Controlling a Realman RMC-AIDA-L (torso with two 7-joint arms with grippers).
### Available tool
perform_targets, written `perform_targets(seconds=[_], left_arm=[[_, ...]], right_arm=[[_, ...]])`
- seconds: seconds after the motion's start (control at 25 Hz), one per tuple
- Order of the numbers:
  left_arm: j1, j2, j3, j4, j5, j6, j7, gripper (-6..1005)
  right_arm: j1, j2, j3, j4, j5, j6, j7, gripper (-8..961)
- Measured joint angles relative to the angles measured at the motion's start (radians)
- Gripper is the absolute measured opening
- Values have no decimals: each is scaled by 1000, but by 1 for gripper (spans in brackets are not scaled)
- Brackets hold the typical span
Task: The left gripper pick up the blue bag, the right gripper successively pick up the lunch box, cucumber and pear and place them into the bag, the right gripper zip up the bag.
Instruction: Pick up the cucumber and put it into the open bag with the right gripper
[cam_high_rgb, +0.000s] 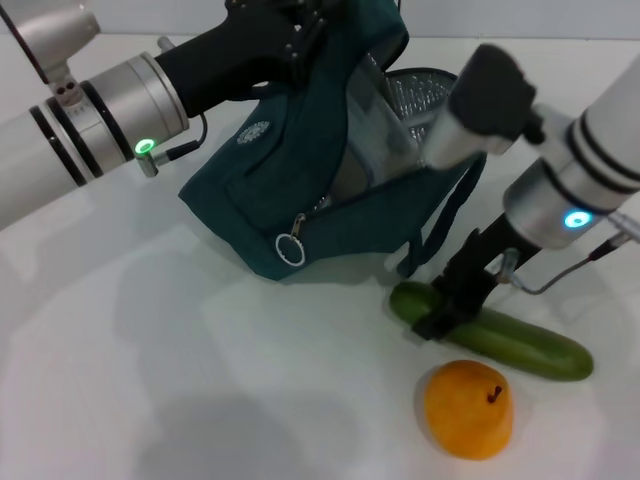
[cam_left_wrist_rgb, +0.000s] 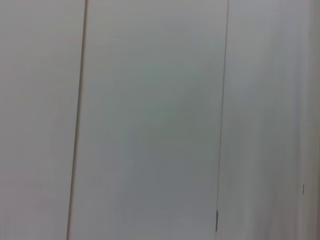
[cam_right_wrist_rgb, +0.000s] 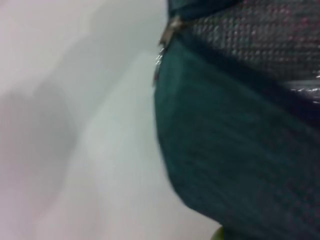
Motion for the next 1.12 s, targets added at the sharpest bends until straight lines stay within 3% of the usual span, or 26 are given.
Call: perform_targets(seconds=[0.16,0.32,0.68,0.96,1.12], left_arm=[[4,0,0,2,0,4,0,43],[11,1,-2,2,-2,5,0,43],[31,3,0,3,-38,5,26,43],[25,3,0,2,-48,1,30,43],[25,3,0,0,-50,1,33,43]], right_arm=[[-69,-12,134,-67,-9,-53,-7,583],[-197,-23,279,-213,-10,-111,-24,589],[-364,-13,595,-311,89,-215,-163,601],[-428,-10,705,-311,364,-244,-340,611],[-451,-11,739,-262,601,-287,-516,617]])
